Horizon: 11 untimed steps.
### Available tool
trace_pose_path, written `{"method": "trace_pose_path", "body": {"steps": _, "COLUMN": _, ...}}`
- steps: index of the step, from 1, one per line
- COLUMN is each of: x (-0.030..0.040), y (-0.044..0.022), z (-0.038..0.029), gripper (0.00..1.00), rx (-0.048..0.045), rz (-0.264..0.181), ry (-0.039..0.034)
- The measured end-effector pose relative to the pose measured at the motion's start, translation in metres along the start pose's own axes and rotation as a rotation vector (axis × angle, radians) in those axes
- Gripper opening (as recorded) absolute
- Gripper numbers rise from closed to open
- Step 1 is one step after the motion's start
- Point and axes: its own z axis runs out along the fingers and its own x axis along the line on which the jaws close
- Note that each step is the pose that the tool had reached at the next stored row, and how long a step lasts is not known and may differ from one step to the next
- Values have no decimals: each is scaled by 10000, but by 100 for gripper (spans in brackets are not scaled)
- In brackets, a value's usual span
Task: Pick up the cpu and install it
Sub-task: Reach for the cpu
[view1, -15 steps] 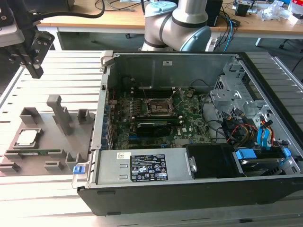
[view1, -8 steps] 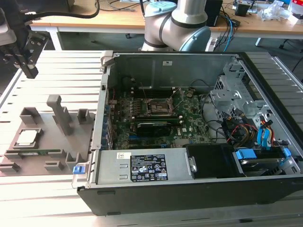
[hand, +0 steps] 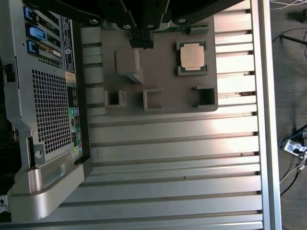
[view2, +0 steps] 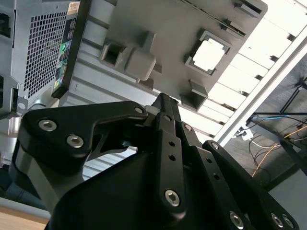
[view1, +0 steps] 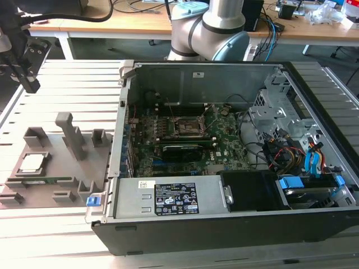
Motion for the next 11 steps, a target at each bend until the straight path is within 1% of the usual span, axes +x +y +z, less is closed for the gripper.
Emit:
{"method": "trace_pose_path", "body": {"steps": 6, "x": 55, "y": -4, "z": 0, "gripper": 11, "rx": 0, "rz": 0, "ry": 0}}
{"method": "trace_pose_path", "body": {"steps": 11, "x": 116, "y": -9, "z": 0, "gripper": 11, "rx": 0, "rz": 0, "ry": 0}}
